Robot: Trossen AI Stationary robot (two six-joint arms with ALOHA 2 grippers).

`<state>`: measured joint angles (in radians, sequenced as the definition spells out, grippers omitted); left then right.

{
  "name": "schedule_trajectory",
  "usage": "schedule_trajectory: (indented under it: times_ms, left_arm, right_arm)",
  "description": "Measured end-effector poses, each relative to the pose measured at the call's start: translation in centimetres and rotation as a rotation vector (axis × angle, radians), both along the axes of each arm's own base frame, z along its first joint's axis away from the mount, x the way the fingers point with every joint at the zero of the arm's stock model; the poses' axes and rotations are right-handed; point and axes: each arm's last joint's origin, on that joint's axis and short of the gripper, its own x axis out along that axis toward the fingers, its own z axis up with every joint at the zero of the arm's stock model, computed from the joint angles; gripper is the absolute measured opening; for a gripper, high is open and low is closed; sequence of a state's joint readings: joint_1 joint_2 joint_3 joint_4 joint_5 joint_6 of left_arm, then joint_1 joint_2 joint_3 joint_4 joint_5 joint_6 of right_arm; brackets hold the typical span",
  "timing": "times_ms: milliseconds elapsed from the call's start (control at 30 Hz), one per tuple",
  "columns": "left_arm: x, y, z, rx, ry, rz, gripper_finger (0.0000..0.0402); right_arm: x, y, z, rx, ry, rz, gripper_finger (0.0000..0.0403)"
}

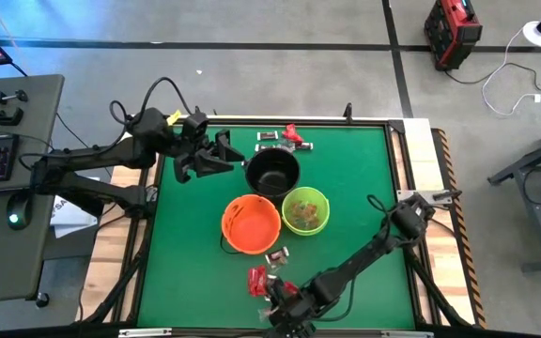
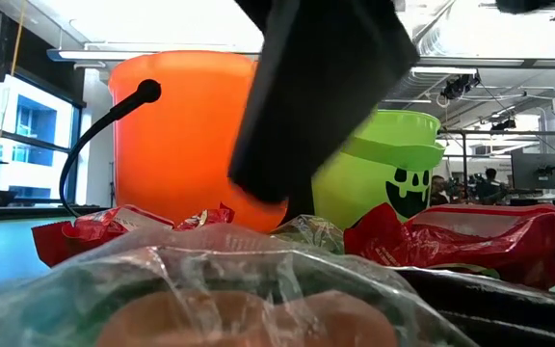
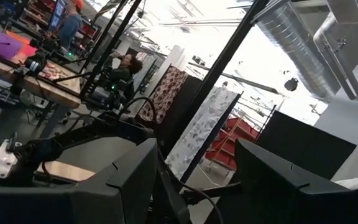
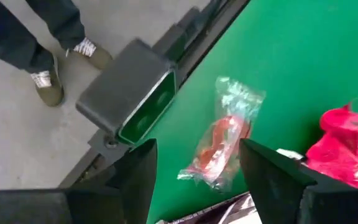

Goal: Sort candy by brand, put in halloween buckets
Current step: Put the orange gummy into the green bucket

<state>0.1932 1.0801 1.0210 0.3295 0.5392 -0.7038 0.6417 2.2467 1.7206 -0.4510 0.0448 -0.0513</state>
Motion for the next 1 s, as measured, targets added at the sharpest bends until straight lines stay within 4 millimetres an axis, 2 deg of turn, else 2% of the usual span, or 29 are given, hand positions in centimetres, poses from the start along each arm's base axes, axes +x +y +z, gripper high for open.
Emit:
schedule_trajectory:
  times_ms: [167,300,400,500,567,767,900,1000]
  left_arm:
    - [0.0,0.0,0.0,-0.001,0.004,0.001,0.0204]
    - [0.0,0.0,-0.1,-0.001,0.005,0.0,0.0204]
    - [0.0,0.0,-0.1,-0.001,0.005,0.001,0.0204]
    - [0.0,0.0,-0.1,0.008,0.001,0.003,0.0204]
    - [0.0,0.0,-0.1,0.019,-0.002,0.006,0.0204]
    - [0.1,0.0,-0.2,0.02,0.014,0.007,0.0204]
    - [0.1,0.0,-0.6,0.012,0.052,0.006,0.0204]
    - [0.2,0.1,-1.0,0.008,0.092,0.006,0.0204]
  right_arm:
    - [0.4,-0.3,-1.2,-0.013,0.019,-0.033,0.0201]
    - [0.6,-0.5,-2.0,-0.023,0.03,-0.044,0.0172]
    - [0.6,-0.4,-2.1,-0.024,0.031,-0.043,0.0127]
    - [0.4,-0.6,-1.4,-0.017,0.041,-0.061,0.0054]
    - [0.2,-0.9,0.1,-0.001,0.056,-0.097,0.0017]
    - [-1.6,-2.8,6.6,-0.028,0.044,-0.192,0.0026]
    - [-5.0,-5.3,11.8,-0.092,0.04,-0.314,0.0006]
    - [-8.3,-8.5,13.6,-0.199,0.066,-0.483,0.001]
